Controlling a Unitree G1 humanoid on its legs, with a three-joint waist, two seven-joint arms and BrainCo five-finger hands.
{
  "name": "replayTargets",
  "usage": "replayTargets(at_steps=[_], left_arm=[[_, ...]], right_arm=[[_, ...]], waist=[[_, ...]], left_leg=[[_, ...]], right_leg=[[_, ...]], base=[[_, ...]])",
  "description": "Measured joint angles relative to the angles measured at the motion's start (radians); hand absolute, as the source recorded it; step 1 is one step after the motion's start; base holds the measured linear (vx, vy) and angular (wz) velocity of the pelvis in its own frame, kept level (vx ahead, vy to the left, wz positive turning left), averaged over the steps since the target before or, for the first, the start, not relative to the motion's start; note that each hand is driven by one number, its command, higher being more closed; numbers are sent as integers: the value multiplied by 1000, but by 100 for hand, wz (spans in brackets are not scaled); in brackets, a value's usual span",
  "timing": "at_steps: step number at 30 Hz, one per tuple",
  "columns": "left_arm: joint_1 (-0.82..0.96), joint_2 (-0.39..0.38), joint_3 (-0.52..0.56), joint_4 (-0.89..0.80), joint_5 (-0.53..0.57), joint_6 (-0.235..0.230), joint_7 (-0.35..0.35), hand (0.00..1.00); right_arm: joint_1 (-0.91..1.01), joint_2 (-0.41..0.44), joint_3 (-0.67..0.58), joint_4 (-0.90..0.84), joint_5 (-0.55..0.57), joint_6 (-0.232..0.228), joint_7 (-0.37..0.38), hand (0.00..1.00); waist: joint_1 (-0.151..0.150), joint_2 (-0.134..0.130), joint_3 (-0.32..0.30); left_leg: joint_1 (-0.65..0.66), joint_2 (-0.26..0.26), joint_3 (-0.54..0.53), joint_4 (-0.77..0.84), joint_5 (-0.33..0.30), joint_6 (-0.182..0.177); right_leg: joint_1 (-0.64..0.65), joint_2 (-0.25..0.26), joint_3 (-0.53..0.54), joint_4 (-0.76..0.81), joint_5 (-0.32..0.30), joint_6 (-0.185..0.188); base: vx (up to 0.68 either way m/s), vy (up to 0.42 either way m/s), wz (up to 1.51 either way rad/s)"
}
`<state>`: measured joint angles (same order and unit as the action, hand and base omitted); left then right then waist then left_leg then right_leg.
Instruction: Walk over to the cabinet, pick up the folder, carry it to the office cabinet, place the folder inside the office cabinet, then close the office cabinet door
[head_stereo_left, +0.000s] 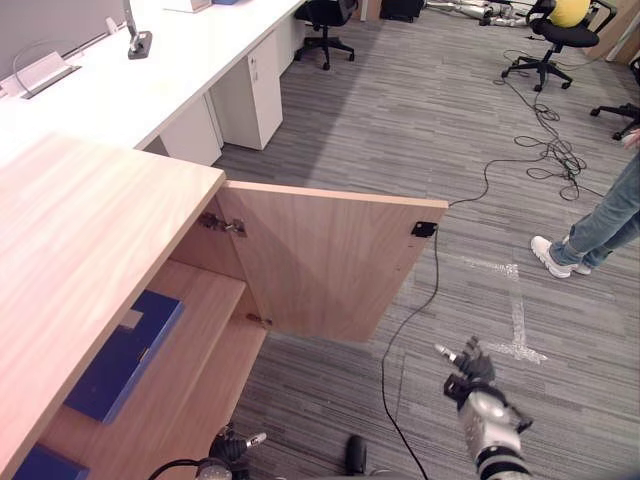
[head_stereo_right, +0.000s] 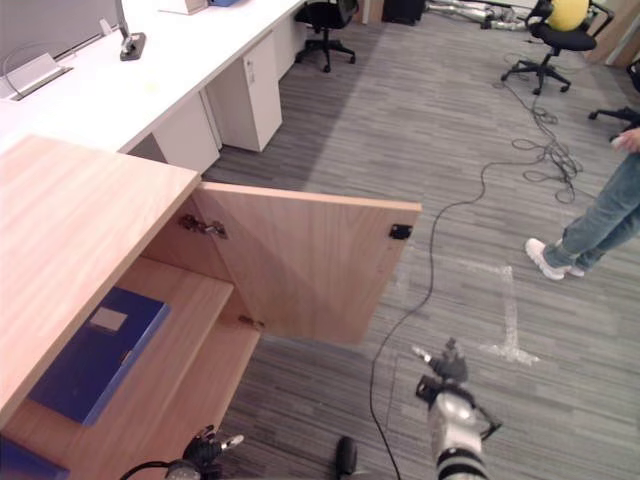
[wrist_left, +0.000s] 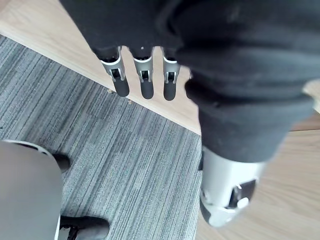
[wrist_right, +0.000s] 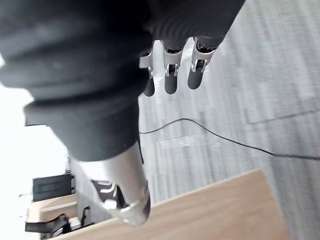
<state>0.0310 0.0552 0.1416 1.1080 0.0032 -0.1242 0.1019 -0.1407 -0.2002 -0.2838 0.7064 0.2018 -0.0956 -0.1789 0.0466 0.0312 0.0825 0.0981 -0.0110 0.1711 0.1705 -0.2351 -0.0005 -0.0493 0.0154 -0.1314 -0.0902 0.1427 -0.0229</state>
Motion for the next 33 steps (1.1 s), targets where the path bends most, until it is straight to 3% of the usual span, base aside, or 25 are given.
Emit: replayTargets(at_steps=[4,5,6,8,12,17,33], left_arm=[[10,-7,-7,-2,-1,-1,-11,0],[13,-10,-6,-3,-4,-3,-14,0],[16,-9,-6,-12,-9,-3,-14,0],[22,-3,-12,-21,-20,-5,-15,0],[27,1,-25,-40,-52,-12,-15,0],[28,1,-19,-41,-74,-13,-13,0],[29,-3,20,-57,-79,-24,-12,0]], right_arm=[[-85,-77,14,-6,-39,-12,-11,0],[-119,-93,21,9,-46,-14,-13,0],[-166,-111,55,40,-47,-14,-13,0],[-204,-111,95,53,-48,-14,-10,0],[-347,-112,144,165,-36,-15,-6,0],[-400,-142,205,211,-8,-15,-16,0],[-511,-210,357,272,24,-14,48,0]], waist=[[0,-8,-18],[5,-13,-15],[6,-7,-19],[24,-13,-24],[45,-17,-24],[49,-15,-23],[37,-15,31]], left_leg=[[-69,-31,-32,129,0,-6],[-83,-24,-36,110,-53,27],[-83,14,-30,15,19,-5],[-63,-9,-23,-26,62,18],[-63,-41,-42,-55,87,39],[-62,-44,-65,-66,101,39],[-69,-13,-89,-80,122,19]], right_leg=[[3,-52,2,6,3,4],[3,-68,0,6,9,12],[1,-66,-4,5,14,25],[1,-81,-2,3,24,44],[-3,-109,-11,3,25,47],[-6,-112,-34,5,27,49],[-7,-88,-63,2,28,53]], base=[[-32,33,7],[-106,38,15],[-122,29,11],[-125,59,10],[-78,60,14],[10,-20,12],[-55,-47,2]])
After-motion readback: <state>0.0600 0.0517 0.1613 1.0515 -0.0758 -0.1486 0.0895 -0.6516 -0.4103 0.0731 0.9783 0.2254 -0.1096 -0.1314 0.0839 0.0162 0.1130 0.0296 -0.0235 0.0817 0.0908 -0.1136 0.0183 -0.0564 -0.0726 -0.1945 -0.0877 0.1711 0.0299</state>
